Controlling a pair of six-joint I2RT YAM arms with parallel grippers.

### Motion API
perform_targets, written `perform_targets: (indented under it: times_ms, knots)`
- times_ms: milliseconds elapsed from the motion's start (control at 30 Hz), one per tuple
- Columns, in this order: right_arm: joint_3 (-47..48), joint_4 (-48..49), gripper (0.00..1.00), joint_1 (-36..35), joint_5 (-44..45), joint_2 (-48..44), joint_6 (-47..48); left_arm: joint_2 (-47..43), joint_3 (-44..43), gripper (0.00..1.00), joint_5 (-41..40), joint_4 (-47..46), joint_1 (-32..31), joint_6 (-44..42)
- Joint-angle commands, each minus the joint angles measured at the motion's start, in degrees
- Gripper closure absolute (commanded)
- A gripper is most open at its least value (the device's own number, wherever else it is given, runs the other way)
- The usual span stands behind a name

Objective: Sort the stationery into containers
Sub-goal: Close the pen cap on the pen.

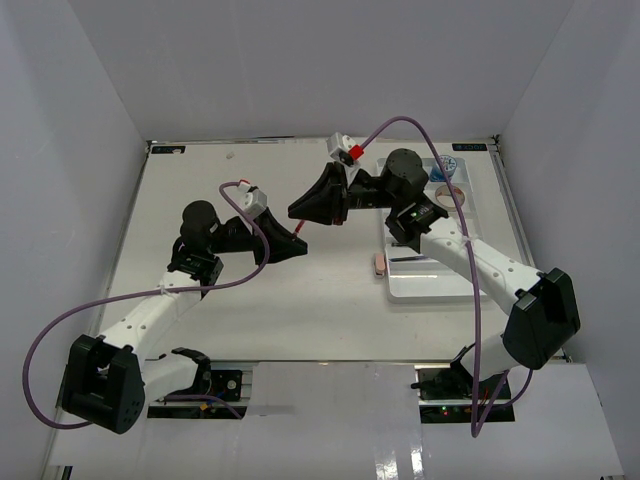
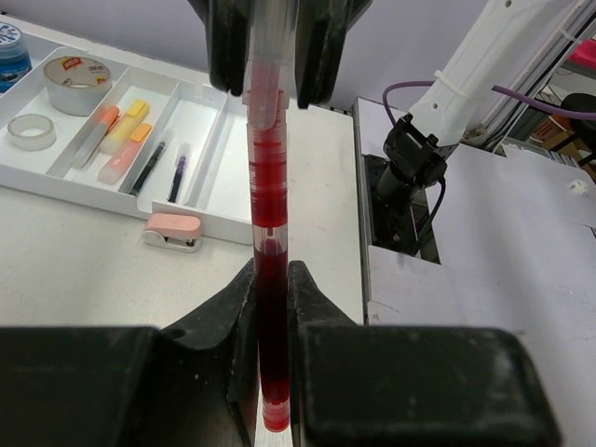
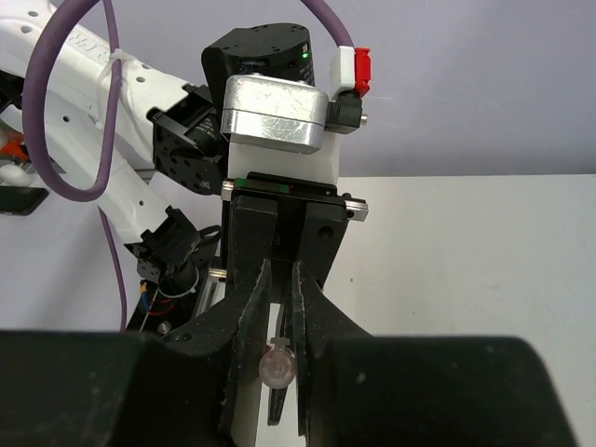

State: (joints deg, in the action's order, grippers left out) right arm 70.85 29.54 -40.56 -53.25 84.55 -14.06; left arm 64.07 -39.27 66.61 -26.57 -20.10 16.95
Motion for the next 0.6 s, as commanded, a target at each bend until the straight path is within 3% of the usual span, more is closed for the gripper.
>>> perform_targets:
  times_ms: [0, 367, 567]
  knots:
    - [3.15, -6.59, 0.92, -0.93, 1.13, 0.52, 3.34, -1.67, -1.34, 1.0, 0.54, -1.12, -0.29, -1.31]
    - [6.14, -19.68, 0.92, -1.81, 1.75, 2.11, 6.77, -2.37, -1.43, 1.0, 0.19, 0.03, -0.29, -3.33]
    - [4.03, -20.48, 0.92, -1.81, -0.88, 2.19, 7.82, -2.29, -0.72, 1.0, 1.24, -2.61, -0.29, -1.3]
